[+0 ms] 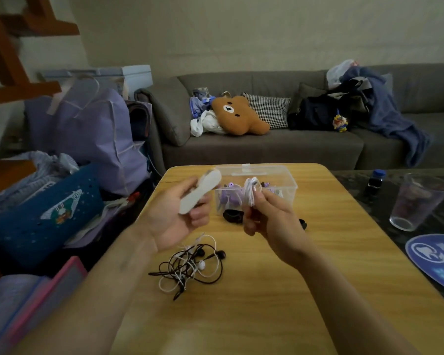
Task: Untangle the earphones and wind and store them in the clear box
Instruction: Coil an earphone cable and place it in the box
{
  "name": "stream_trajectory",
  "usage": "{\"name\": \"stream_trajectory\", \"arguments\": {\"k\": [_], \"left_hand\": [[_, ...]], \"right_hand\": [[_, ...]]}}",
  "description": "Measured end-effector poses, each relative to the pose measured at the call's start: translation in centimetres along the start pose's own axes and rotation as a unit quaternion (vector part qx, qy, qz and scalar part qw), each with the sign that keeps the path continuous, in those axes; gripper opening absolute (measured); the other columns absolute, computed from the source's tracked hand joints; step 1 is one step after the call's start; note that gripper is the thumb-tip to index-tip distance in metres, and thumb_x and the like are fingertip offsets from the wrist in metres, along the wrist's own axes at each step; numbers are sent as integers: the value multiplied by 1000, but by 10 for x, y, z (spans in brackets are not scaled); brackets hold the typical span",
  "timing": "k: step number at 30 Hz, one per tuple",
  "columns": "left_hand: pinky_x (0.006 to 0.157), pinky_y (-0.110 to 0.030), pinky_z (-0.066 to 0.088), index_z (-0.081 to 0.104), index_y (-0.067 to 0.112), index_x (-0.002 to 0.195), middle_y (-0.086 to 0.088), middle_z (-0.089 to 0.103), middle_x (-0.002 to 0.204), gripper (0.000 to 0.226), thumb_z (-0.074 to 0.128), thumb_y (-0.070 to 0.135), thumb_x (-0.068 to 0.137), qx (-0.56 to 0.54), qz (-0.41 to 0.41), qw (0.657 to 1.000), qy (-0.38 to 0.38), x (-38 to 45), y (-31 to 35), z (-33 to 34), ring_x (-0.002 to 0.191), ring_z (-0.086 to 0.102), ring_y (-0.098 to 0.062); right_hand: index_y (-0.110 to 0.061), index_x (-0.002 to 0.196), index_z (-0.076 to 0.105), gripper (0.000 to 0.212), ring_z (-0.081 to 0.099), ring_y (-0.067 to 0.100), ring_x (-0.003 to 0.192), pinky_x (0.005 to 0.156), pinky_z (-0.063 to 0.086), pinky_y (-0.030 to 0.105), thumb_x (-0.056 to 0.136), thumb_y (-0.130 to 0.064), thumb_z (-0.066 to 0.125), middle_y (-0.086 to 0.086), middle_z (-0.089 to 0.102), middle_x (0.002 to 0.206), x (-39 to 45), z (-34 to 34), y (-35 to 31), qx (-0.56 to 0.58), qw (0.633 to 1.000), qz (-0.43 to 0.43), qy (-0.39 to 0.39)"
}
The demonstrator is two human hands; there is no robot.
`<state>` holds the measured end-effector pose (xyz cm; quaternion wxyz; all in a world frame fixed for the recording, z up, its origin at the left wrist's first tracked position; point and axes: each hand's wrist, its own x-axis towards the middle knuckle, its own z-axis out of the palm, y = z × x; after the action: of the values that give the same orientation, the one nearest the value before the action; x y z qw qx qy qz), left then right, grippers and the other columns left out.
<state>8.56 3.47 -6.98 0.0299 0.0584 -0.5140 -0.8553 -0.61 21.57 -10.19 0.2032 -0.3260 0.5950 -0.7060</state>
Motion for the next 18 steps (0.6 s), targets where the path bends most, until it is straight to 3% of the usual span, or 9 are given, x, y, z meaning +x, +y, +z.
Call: {"name": "stream_trajectory", "arguments": {"k": [2, 4, 7, 10, 14, 18], "left_hand": [[53, -24, 32, 67, 8, 111, 1, 48, 72, 40, 41, 37, 104, 30, 24, 999, -9, -7, -11, 11, 57, 40, -10], [57, -26, 38, 75, 12, 98, 0, 55, 72, 35, 51, 38, 98, 97, 62, 993, 30, -11, -22, 18, 61, 49, -11], [62, -31, 44, 70, 10, 104, -4, 60, 75, 30, 60, 34, 89, 175, 87, 977, 86, -15, -34, 15, 68, 55, -16], [56, -29, 34, 68, 12, 95, -5, 52, 66, 23, 54, 30, 96, 173, 68, 980, 69, -17, -36, 10, 60, 49, -15], [50, -26, 24, 63, 9, 101, 2, 46, 60, 29, 45, 32, 103, 195, 50, 978, 59, -12, -42, 11, 52, 39, -11], [50, -32, 13, 56, 5, 100, 3, 38, 49, 33, 37, 31, 107, 203, 44, 976, 63, -8, -45, 14, 44, 29, -12]], "right_hand": [[-6, 91, 55, 32, 45, 17, 61, 58, 41, 27, 108, -22, 34, 0, 54, 72, -3, 3, -2, 31, 999, -3, -8], [-3, 96, 56, 32, 46, 15, 62, 58, 41, 26, 109, -23, 34, -1, 53, 72, -7, 4, -2, 10, 1000, -12, -18], [-8, 90, 56, 34, 46, 17, 63, 59, 41, 30, 109, -26, 35, 0, 53, 72, -10, 4, 0, -70, 997, -37, -20], [-15, 83, 54, 34, 47, 16, 62, 59, 41, 32, 109, -27, 37, -3, 52, 68, -12, 3, 5, -137, 990, -43, -7], [-9, 91, 54, 33, 47, 13, 60, 58, 42, 31, 109, -28, 36, -1, 54, 69, -12, 5, 10, -229, 973, -42, -5], [-17, 91, 53, 28, 46, 6, 59, 58, 41, 30, 108, -32, 36, -8, 54, 69, -12, 8, 13, -319, 946, -53, -1]]}}
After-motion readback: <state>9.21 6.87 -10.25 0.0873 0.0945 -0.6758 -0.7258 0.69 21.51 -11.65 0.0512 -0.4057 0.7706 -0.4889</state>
